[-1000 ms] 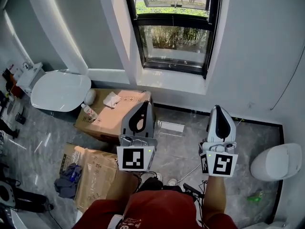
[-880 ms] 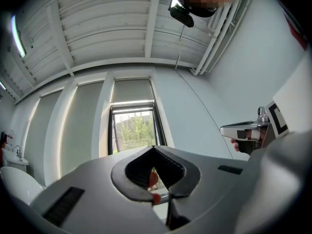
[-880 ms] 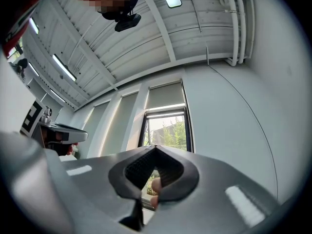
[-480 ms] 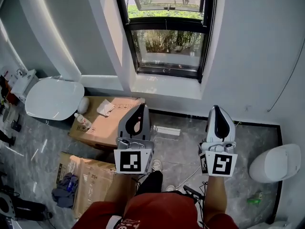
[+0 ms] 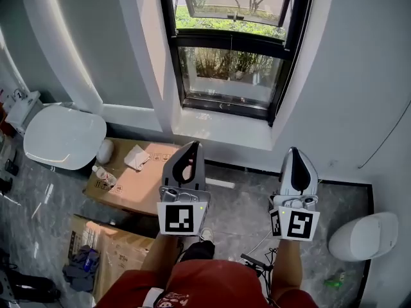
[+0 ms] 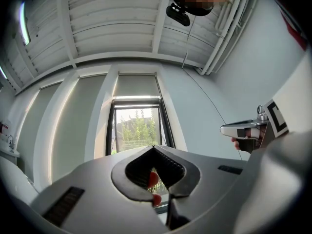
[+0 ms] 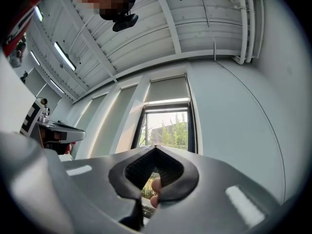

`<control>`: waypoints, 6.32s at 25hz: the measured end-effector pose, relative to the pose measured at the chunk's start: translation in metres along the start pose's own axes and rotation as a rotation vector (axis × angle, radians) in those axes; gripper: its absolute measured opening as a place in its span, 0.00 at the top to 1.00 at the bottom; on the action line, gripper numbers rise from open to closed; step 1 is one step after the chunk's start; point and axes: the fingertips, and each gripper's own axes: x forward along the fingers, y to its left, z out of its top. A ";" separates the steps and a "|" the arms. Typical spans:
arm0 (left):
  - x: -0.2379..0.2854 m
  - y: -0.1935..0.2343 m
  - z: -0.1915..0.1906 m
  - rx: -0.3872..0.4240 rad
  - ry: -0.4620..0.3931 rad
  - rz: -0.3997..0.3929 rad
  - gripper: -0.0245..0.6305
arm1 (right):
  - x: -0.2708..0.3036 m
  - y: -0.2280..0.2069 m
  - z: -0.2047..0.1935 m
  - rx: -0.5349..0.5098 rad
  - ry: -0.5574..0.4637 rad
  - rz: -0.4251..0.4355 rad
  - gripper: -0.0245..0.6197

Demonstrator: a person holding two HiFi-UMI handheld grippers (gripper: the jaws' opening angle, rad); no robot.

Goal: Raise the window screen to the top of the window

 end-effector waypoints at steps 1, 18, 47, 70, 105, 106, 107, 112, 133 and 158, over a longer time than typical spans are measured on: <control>0.007 0.007 -0.003 -0.005 0.002 0.000 0.96 | 0.009 0.003 -0.003 -0.001 0.003 0.000 0.95; 0.093 0.094 -0.041 -0.055 0.000 -0.032 0.96 | 0.115 0.039 -0.038 -0.038 0.023 -0.042 0.95; 0.314 0.102 -0.096 -0.027 0.000 0.000 0.96 | 0.303 -0.061 -0.133 -0.008 0.003 -0.030 0.95; 0.450 0.098 -0.130 0.024 0.017 0.032 0.96 | 0.421 -0.135 -0.197 0.050 -0.032 0.010 0.95; 0.643 0.216 -0.200 -0.044 -0.004 -0.081 0.96 | 0.623 -0.101 -0.264 -0.093 0.027 -0.061 0.95; 0.645 0.213 -0.200 -0.039 -0.005 -0.079 0.96 | 0.623 -0.105 -0.264 -0.091 0.023 -0.060 0.95; 0.647 0.211 -0.200 -0.034 -0.006 -0.078 0.96 | 0.624 -0.109 -0.265 -0.088 0.020 -0.061 0.95; 0.658 0.204 -0.202 -0.021 0.007 -0.070 0.96 | 0.629 -0.120 -0.270 -0.088 0.014 -0.051 0.95; 0.660 0.177 -0.266 0.605 0.166 -0.326 0.78 | 0.630 -0.081 -0.338 -0.566 0.230 0.383 0.72; 0.672 0.186 -0.313 0.996 0.351 -0.463 0.72 | 0.629 -0.093 -0.389 -0.833 0.418 0.497 0.75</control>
